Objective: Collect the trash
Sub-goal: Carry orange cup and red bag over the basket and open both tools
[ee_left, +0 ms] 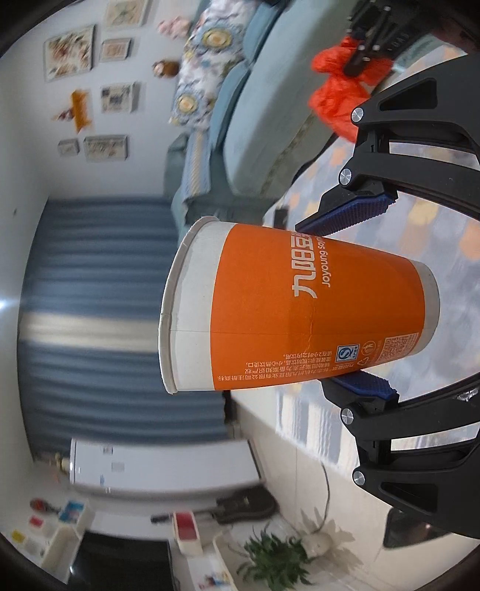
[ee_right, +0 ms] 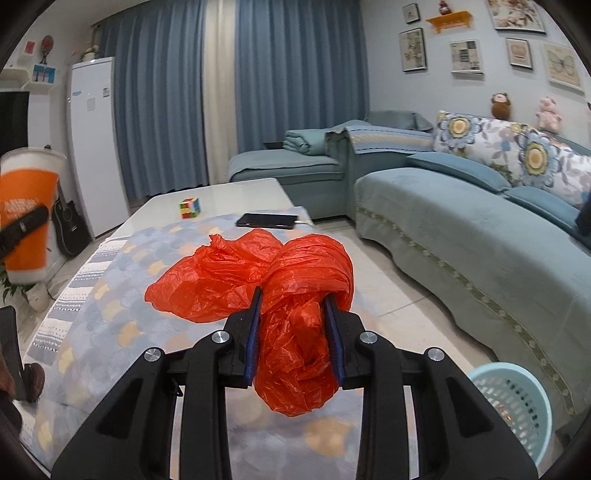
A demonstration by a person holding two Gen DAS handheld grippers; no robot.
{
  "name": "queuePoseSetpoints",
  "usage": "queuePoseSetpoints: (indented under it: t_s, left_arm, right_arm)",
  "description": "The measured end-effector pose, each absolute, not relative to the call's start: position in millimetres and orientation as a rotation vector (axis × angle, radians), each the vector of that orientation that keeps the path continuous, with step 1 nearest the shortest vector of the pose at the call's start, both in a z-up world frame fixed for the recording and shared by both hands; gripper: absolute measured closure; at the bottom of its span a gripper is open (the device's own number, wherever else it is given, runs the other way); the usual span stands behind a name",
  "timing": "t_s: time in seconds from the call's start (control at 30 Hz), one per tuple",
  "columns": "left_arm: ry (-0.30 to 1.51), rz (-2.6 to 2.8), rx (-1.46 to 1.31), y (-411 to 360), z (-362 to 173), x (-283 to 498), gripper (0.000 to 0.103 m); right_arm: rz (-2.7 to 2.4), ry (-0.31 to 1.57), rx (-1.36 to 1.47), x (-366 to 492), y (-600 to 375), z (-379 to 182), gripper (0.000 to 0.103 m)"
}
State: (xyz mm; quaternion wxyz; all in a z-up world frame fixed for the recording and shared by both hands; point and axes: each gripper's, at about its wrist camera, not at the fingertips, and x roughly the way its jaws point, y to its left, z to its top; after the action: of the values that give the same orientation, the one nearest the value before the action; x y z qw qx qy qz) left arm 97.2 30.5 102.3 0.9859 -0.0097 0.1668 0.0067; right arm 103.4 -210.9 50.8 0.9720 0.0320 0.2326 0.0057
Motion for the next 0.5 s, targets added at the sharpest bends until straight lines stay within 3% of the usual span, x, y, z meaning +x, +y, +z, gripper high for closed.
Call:
queuePoseSetpoints:
  t_s: [0.5]
  left_arm:
    - [0.393,-0.228,0.038,-52.9,60.4,59.9,0.039]
  right_arm:
    - [-0.151,0.432,0.184,28.6,-313.0,45.5,0.076]
